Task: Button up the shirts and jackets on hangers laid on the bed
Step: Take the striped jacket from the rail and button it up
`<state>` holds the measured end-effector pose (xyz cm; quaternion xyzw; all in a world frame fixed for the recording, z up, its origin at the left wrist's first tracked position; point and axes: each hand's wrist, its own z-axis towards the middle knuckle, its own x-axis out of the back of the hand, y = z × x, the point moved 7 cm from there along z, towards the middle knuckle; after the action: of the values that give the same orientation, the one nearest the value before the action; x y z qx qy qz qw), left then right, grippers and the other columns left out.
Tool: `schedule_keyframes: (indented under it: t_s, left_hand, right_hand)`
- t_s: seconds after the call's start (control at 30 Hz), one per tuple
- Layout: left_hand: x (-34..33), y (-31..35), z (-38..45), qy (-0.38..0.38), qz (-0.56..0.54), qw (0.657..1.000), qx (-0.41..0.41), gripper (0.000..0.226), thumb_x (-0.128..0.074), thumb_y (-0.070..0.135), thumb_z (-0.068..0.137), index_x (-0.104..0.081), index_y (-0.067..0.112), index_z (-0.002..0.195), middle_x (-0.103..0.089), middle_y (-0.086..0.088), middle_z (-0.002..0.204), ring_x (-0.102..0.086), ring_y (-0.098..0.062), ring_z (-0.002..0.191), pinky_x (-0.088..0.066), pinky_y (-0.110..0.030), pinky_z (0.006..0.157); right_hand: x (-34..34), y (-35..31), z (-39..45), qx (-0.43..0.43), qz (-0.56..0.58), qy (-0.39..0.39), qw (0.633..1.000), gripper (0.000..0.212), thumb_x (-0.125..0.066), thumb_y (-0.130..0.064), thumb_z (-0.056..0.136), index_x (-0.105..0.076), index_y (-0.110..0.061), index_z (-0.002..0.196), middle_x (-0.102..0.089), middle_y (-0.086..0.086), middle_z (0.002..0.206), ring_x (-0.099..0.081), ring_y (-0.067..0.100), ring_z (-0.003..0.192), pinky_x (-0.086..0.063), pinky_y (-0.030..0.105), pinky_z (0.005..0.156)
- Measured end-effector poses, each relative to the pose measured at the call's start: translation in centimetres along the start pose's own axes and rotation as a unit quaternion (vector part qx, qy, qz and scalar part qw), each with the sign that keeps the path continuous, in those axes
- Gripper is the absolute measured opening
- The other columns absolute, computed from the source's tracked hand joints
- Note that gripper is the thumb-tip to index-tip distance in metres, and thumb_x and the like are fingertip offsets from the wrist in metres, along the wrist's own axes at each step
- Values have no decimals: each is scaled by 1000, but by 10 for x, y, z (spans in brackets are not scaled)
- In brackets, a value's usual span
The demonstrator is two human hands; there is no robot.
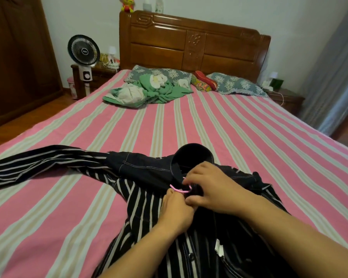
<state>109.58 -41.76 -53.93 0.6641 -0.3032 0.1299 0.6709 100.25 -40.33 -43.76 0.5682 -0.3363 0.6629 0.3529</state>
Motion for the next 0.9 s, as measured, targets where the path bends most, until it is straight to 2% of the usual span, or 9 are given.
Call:
schedule_keyframes:
  t_s: [0.13, 0.3, 0.4, 0.47, 0.57, 0.63, 0.7, 0.83, 0.9]
  left_hand:
    - [15, 14, -20, 36, 32, 999, -10, 24, -61, 38, 86, -59, 29, 108, -57, 6, 109, -57, -17, 104, -53, -37, 89]
    - [34, 35, -23, 159, 16, 976, -147, 16, -64, 18, 91, -52, 29, 93, -52, 16, 91, -49, -8, 94, -46, -29, 87]
    - [34, 42, -12, 81, -81, 983, -142, 13, -66, 18, 94, -60, 30, 92, -60, 14, 89, -58, -1, 87, -47, -18, 79]
    - [30, 40, -6, 6, -161, 981, -104, 13, -67, 19, 95, -64, 32, 93, -64, 10, 86, -60, 3, 79, -49, -15, 73]
    - [26, 35, -1, -22, -190, 979, -70, 12, -66, 19, 97, -67, 31, 97, -65, 7, 84, -61, -1, 73, -53, -19, 73]
    - [33, 29, 6, 29, -191, 980, -55, 12, -66, 15, 96, -71, 26, 93, -70, 7, 82, -64, -2, 72, -53, -20, 72]
    - [39, 20, 16, 63, -231, 971, -22, 11, -68, 14, 94, -74, 22, 92, -76, 5, 85, -71, -6, 81, -55, -24, 80]
    - [36, 14, 21, 38, -361, 931, 35, 9, -67, 14, 97, -76, 16, 96, -76, 5, 83, -69, -2, 74, -51, -19, 72]
    - [30, 21, 15, 4, -394, 918, 37, 11, -64, 11, 97, -74, 11, 94, -69, 10, 73, -60, 2, 62, -45, -17, 66]
  right_hand:
    - [-5, -13, 17, 90, -104, 49, 989, 23, -53, -35, 97, -68, -21, 86, -60, -5, 89, -49, 20, 79, -46, 38, 71]
    - [47, 37, 35, -133, 95, 188, 968, 23, -52, -29, 101, -55, -17, 81, -60, -3, 74, -62, 22, 68, -49, 42, 64]
    - [80, 78, 56, -210, 132, 279, 928, 24, -52, -23, 102, -57, -21, 79, -64, -3, 71, -62, 23, 68, -50, 36, 64]
    - [85, 111, 80, -253, 168, 278, 912, 25, -53, -23, 103, -63, -15, 81, -64, 1, 69, -61, 24, 67, -51, 36, 65]
    - [53, 145, 113, -308, 209, 184, 910, 25, -52, -23, 105, -72, -11, 114, -73, 13, 99, -67, 32, 89, -56, 48, 87]
    - [30, 153, 124, -319, 143, 94, 932, 37, -43, -18, 107, -53, -10, 142, -60, 22, 133, -58, 40, 118, -48, 46, 100]
    - [29, 152, 123, -314, 108, 91, 939, 44, -39, -15, 107, -35, -6, 150, -43, 25, 145, -48, 43, 127, -43, 45, 98]
    - [44, 138, 42, -388, 218, 304, 842, 29, -42, -15, 103, -54, -12, 129, -57, 9, 129, -56, 27, 115, -38, 30, 88]
    - [23, 110, -6, -378, 270, 245, 851, 14, -53, -15, 98, -65, -22, 99, -67, -1, 102, -62, 20, 97, -42, 30, 82]
